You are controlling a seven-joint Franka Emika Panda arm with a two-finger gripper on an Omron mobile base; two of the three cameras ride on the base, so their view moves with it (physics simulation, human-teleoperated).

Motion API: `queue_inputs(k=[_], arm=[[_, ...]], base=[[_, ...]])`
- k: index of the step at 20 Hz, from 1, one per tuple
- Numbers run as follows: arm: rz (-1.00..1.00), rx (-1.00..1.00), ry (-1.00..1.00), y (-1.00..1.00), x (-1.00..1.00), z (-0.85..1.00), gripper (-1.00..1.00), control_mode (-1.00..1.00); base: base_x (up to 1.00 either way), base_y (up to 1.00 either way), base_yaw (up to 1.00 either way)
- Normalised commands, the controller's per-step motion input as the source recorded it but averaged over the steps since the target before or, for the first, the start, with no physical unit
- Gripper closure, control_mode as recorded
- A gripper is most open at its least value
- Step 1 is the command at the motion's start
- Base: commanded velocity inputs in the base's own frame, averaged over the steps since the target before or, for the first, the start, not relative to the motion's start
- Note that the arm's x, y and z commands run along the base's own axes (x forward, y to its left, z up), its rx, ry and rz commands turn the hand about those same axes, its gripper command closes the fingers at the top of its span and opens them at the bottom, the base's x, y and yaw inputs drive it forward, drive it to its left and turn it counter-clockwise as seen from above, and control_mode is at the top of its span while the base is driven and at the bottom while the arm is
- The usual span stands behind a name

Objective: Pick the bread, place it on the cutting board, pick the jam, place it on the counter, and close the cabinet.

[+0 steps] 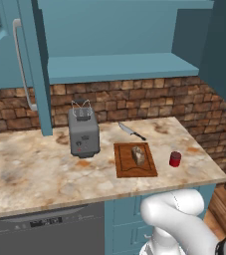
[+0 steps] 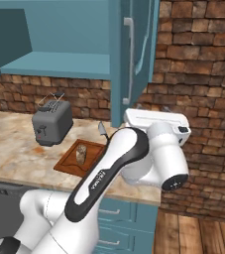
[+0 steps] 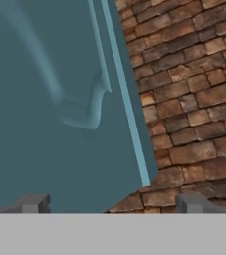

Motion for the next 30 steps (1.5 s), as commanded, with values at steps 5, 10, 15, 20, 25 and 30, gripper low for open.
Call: queue_inputs(k=[5,10,15,20,25,30], arm=[[0.06,0.00,0.00,0.25,0.00,0.14,-1.00,-1.00],[0.06,0.00,0.00,0.25,0.00,0.19,-1.00,-1.00],[0.06,0.00,0.00,0.29,0.00,0.16,-1.00,-1.00],[0.06,0.00,0.00,0.33,-0.08,0.00,-1.00,-1.00],[0.06,0.00,0.00,0.27,-0.09,0.06,-1.00,-1.00],[0.06,0.00,0.00,0.28,-0.08,0.12,-1.00,-1.00]], base=[[0.00,0.00,0.00],[0.00,0.00,0.00],[0.00,0.00,0.00],[0.00,0.00,0.00],[0.00,0.00,0.00],[0.00,0.00,0.00]])
